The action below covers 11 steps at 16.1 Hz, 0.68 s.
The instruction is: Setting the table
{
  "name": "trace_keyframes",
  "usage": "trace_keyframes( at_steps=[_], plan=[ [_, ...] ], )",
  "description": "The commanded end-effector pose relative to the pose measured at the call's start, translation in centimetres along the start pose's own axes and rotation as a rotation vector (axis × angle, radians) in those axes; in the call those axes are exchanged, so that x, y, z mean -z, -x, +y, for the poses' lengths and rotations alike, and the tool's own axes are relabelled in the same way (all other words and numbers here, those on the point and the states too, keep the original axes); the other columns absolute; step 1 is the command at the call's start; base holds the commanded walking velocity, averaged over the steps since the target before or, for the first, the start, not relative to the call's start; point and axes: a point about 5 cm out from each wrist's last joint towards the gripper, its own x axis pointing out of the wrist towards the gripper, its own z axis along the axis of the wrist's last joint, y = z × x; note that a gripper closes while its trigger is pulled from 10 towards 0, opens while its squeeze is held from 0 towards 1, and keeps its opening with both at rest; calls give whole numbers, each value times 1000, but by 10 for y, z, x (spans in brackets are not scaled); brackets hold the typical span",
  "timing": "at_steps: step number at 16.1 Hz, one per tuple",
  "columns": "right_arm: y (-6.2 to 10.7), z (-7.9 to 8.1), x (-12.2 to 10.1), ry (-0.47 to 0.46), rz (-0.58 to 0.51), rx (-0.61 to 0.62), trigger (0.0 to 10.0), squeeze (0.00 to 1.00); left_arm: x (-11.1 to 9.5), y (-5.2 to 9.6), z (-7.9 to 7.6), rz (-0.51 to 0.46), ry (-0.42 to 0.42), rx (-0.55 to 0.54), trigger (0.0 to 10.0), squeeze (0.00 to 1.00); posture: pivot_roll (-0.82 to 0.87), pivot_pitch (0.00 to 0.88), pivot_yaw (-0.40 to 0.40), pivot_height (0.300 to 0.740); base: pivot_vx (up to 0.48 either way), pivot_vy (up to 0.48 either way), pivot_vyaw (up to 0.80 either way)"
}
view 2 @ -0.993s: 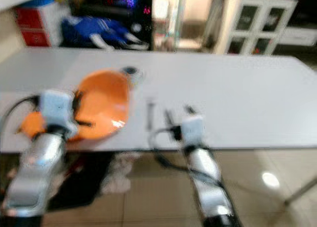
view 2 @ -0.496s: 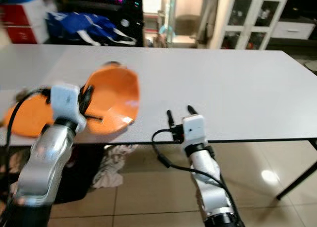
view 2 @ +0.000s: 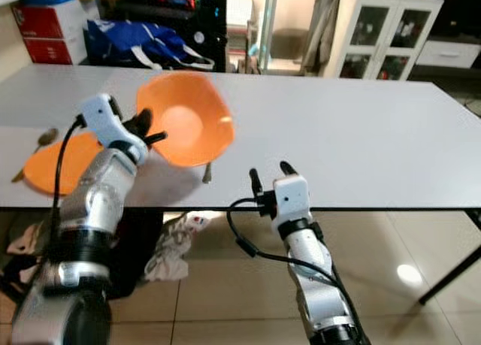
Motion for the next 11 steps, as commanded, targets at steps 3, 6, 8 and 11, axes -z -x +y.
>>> trace_keyframes(
  at_steps=[3,6,8,11],
  plan=[
    [13,-13,0,46,21,9,10000,0,-31,-13,5,-99,93,-42,0,0,-116,0,-33,740,0,0,0],
    [27,-22,2,75,50,12,10000,0,-34,-19,15,-111,218,-99,0,0,-161,0,-41,740,0,0,0],
    [33,-27,1,89,65,14,10000,0,-16,-20,22,-66,300,-136,0,0,-181,0,-46,740,0,0,0],
    [38,-28,0,93,76,8,10000,0,4,-20,19,-10,332,-154,0,0,-188,0,-46,740,0,0,0]
  ],
)
